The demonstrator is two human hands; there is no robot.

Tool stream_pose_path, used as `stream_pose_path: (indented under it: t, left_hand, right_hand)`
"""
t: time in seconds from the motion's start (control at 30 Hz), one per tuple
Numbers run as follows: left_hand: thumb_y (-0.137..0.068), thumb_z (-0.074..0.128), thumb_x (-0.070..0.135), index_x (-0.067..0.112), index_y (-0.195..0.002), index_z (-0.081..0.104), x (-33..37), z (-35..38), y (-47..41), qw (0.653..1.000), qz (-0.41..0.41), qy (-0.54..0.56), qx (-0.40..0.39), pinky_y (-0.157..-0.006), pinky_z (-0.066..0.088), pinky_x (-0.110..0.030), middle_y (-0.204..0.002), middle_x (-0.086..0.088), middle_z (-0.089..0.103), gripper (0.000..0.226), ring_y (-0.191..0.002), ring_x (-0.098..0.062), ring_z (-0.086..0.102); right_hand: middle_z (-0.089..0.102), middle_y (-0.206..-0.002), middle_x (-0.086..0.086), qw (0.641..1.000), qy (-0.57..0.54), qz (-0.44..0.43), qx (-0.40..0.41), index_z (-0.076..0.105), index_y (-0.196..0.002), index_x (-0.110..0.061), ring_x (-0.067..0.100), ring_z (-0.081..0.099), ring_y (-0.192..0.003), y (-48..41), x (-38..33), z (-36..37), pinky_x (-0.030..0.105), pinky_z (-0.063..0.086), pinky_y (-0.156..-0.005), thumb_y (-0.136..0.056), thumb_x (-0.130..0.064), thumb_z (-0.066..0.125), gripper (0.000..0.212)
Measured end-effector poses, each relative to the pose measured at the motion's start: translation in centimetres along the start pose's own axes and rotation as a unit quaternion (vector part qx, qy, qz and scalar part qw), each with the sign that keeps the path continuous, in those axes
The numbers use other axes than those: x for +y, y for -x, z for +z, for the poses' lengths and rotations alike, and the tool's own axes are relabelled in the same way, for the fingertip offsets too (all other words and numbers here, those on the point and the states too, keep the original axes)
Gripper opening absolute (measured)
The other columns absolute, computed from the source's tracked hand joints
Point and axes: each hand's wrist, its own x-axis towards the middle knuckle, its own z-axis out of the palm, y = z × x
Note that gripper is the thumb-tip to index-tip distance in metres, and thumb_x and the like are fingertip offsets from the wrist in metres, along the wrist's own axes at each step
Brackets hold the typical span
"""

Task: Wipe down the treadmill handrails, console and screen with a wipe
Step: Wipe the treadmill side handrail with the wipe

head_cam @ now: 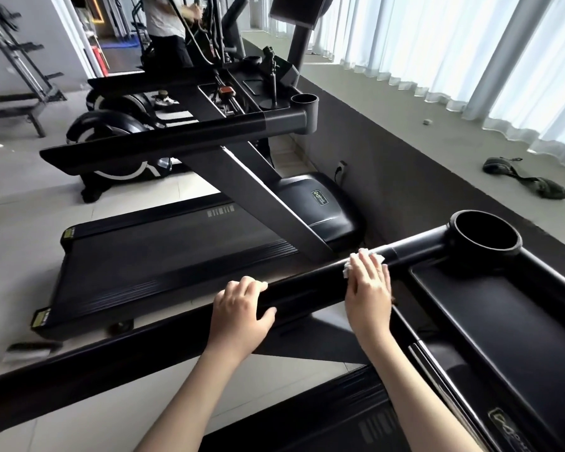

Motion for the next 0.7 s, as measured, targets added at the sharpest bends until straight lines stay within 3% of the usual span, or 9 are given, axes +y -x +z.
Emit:
stream_pose_path:
  t: [0.13,0.3,0.43,0.5,0.57,0.63,0.7]
  left_hand:
    - [-0.066,0.064,0.035,0.014,-0.097,0.067,0.2,0.1,0.1,1.000,-0.012,0.005,0.000,-0.070,0.048,-0.039,-0.094,0.004,0.065,0.038,-0.081,-0.026,0.062]
    - [-0.071,0.056,0.040,0.013,-0.096,0.067,0.4,-0.1,0.0,1.000,-0.012,-0.011,-0.009,-0.069,0.047,-0.039,-0.093,0.003,0.064,0.038,-0.081,-0.027,0.062]
    - [-0.075,0.043,0.049,0.015,-0.090,0.068,0.9,-0.4,-1.2,0.999,0.020,-0.049,-0.008,-0.065,0.049,-0.038,-0.085,0.003,0.063,0.045,-0.074,-0.024,0.063]
    - [-0.078,0.035,0.054,0.017,-0.107,0.067,1.6,-0.4,-1.9,0.998,0.036,-0.034,-0.041,-0.079,0.046,-0.040,-0.100,0.004,0.063,0.057,-0.092,-0.023,0.062]
    - [-0.083,0.027,0.059,0.022,-0.131,0.053,2.6,-0.2,-2.6,0.994,0.056,-0.023,-0.096,-0.095,0.034,-0.035,-0.123,0.007,0.053,0.066,-0.117,-0.017,0.049]
    - [-0.094,0.037,0.054,0.026,-0.143,0.039,3.5,0.6,-3.5,0.990,0.095,-0.015,-0.102,-0.101,0.026,-0.029,-0.135,0.011,0.042,0.057,-0.127,-0.012,0.036]
    - [-0.096,0.046,0.048,0.026,-0.146,0.034,4.7,1.1,-4.5,0.987,0.120,0.003,-0.104,-0.103,0.025,-0.029,-0.138,0.011,0.039,0.056,-0.129,-0.012,0.033]
  right_hand:
    - [0.068,-0.118,0.005,0.989,0.023,-0.145,-0.035,0.070,-0.108,-0.011,0.027,0.058,-0.116,-1.1,1.5,-1.1,0.042,0.030,-0.107,-0.089,-0.018,0.039,0.037]
    - [0.072,-0.097,0.000,0.998,0.040,-0.038,-0.043,0.070,-0.082,-0.017,0.026,0.062,-0.104,-4.8,1.7,-1.9,0.038,0.023,-0.102,-0.085,-0.023,0.043,0.028]
    - [0.070,-0.095,-0.001,0.989,-0.010,-0.140,-0.050,0.067,-0.087,-0.015,0.022,0.061,-0.098,-2.6,0.8,-1.0,0.041,0.036,-0.097,-0.087,-0.015,0.052,0.016]
    - [0.071,-0.100,-0.002,0.985,-0.003,-0.160,-0.056,0.069,-0.093,-0.016,0.020,0.061,-0.103,-2.9,1.8,-1.5,0.043,0.037,-0.099,-0.088,-0.015,0.055,0.015]
    - [0.072,-0.104,-0.001,0.991,0.031,-0.120,-0.044,0.072,-0.092,-0.017,0.023,0.062,-0.105,-3.9,3.0,-2.0,0.042,0.034,-0.102,-0.087,-0.015,0.057,0.016]
    - [0.071,-0.112,0.003,0.997,0.053,-0.043,-0.033,0.074,-0.097,-0.017,0.026,0.059,-0.111,-4.4,3.6,-2.1,0.042,0.027,-0.106,-0.087,-0.018,0.056,0.021]
    - [0.067,-0.118,0.007,0.998,0.057,-0.005,-0.013,0.073,-0.103,-0.013,0.029,0.056,-0.113,-3.8,3.0,-1.9,0.043,0.029,-0.106,-0.087,-0.018,0.057,0.024]
